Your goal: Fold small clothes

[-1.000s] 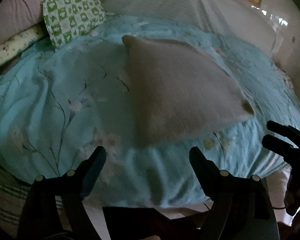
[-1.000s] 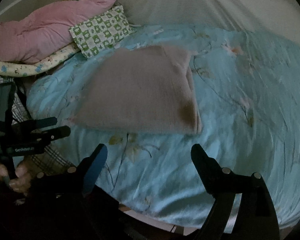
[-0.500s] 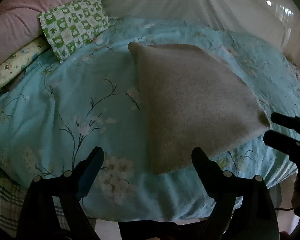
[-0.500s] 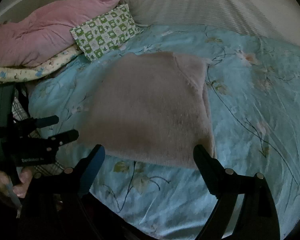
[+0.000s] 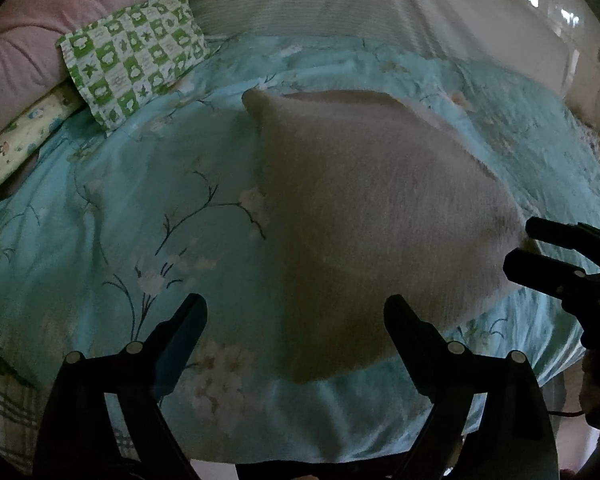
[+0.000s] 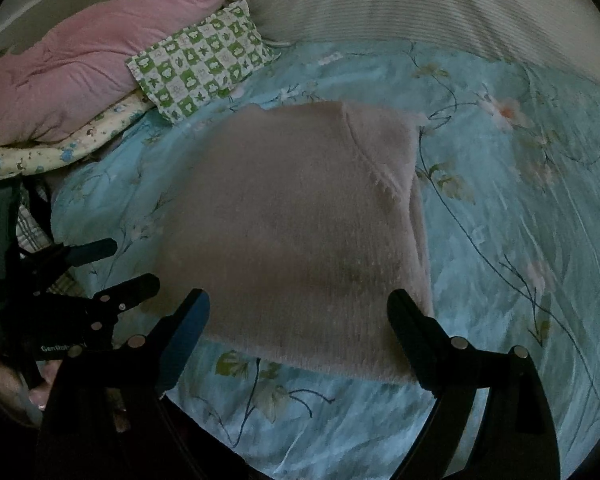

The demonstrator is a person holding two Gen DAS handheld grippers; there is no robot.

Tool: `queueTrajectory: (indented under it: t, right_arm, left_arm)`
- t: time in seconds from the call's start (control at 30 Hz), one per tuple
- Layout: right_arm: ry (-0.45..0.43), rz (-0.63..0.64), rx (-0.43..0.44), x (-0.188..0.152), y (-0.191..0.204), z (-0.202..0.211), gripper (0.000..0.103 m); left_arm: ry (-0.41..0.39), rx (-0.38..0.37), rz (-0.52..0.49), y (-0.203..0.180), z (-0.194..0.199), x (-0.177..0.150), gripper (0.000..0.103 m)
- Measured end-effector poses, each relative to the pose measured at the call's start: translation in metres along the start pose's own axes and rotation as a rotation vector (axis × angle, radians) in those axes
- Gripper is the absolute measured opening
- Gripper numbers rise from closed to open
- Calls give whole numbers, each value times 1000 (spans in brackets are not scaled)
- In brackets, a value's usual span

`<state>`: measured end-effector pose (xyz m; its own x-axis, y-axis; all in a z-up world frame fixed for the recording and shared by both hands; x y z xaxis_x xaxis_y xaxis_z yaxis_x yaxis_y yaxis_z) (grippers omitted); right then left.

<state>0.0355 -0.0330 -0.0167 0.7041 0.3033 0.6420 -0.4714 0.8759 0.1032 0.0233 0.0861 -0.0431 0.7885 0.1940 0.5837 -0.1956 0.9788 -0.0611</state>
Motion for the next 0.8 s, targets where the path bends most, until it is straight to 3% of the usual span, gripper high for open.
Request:
queueTrajectory:
  t: [0.8]
  right_arm:
    - [4,-3,26,14,-6,-15,91]
  left_arm:
    - [-10,-29,4,-2,-11,14,91]
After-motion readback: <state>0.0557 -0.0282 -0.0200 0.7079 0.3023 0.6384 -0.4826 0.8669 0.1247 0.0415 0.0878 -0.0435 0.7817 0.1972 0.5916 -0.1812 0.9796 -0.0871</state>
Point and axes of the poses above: each gripper's, at about its wrist camera, not at the fingertips, and z roughly against the way its jaws point, y to its left, x to its top, the point moved 5 cm from there along -z, roughly the way its jaws point, and after that the axes turned 10 degrees about z, right-handed, at the moved point
